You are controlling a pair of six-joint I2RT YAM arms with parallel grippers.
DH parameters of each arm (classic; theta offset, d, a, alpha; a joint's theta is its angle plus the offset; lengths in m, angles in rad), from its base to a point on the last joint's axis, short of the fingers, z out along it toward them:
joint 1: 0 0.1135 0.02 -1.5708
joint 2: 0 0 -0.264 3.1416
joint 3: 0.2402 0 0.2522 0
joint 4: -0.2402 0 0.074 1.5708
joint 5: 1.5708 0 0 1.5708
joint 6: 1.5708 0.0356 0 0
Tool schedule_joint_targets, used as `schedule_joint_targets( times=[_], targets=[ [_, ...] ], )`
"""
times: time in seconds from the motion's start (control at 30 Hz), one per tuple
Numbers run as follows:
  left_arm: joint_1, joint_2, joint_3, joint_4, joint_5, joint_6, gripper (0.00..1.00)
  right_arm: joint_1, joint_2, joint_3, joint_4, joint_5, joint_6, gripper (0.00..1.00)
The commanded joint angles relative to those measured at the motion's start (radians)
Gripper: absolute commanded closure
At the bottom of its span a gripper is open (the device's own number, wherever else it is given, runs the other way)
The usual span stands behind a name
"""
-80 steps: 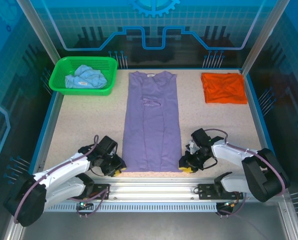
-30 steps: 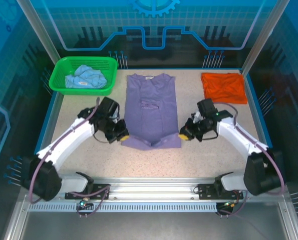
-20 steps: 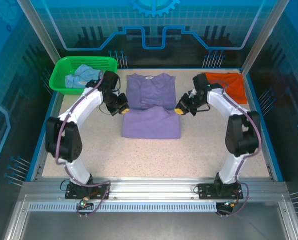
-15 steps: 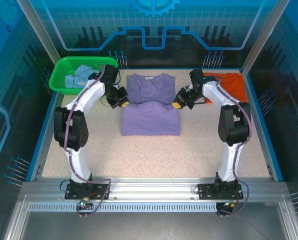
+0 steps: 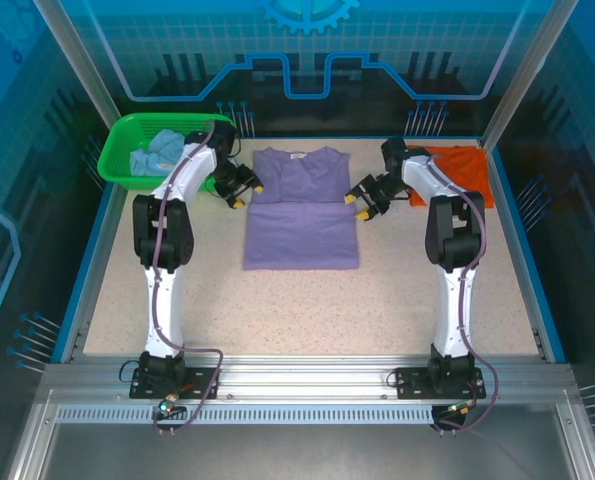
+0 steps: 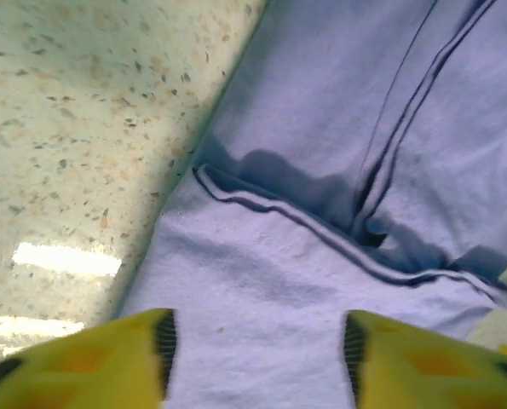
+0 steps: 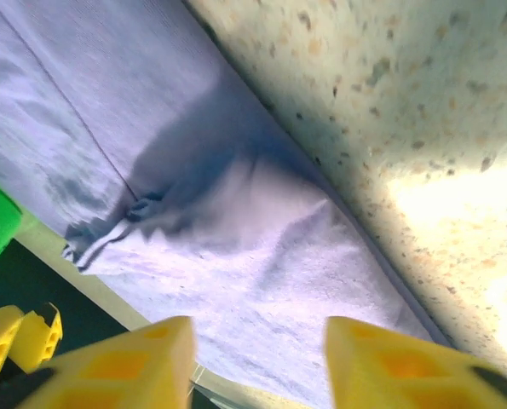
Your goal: Fold and stack the t-shirts
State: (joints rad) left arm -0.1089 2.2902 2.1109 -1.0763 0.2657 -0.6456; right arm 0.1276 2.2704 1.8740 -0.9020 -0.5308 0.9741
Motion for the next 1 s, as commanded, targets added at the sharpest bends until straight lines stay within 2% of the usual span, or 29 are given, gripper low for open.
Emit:
schedule_joint_targets(
  times=[0.0, 0.07, 0.17, 0.27, 0.33, 0.47, 0.6, 0.7, 0.83, 0.97],
  targets=[
    [0.025, -0.061, 0.078, -0.074, -0.024, 0.033, 0.32, -0.028, -0.099, -0.007, -0.013, 0.011, 0.003, 0.50],
    [0.018, -0.130, 0.040, -0.065, -0.043, 0.031, 0.32, -0.022, -0.195, -0.087, 0.016, 0.041, 0.009, 0.50],
    [-0.026, -0.286, -0.137, 0.029, -0.028, 0.011, 0.34, 0.036, -0.340, -0.245, 0.105, 0.059, 0.008, 0.52],
    [-0.100, -0.409, -0.367, 0.184, 0.040, -0.041, 0.48, 0.122, -0.399, -0.375, 0.201, 0.012, 0.004, 0.61],
    [-0.151, -0.441, -0.485, 0.283, 0.081, -0.071, 0.56, 0.173, -0.407, -0.444, 0.247, 0.021, -0.004, 0.65],
    [-0.232, -0.403, -0.631, 0.380, 0.120, -0.086, 0.60, 0.231, -0.372, -0.574, 0.368, 0.029, 0.030, 0.68],
    [-0.264, -0.355, -0.775, 0.430, 0.078, -0.044, 0.63, 0.261, -0.303, -0.634, 0.391, 0.042, 0.020, 0.70],
    [-0.269, -0.375, -0.920, 0.450, 0.050, -0.020, 0.63, 0.278, -0.296, -0.706, 0.394, 0.059, -0.003, 0.71],
    [-0.280, -0.492, -1.117, 0.451, 0.034, -0.010, 0.61, 0.313, -0.390, -0.879, 0.436, 0.071, -0.004, 0.70],
    [-0.308, -0.687, -1.311, 0.418, 0.034, -0.034, 0.58, 0.380, -0.541, -1.067, 0.451, 0.092, 0.006, 0.66]
  ],
)
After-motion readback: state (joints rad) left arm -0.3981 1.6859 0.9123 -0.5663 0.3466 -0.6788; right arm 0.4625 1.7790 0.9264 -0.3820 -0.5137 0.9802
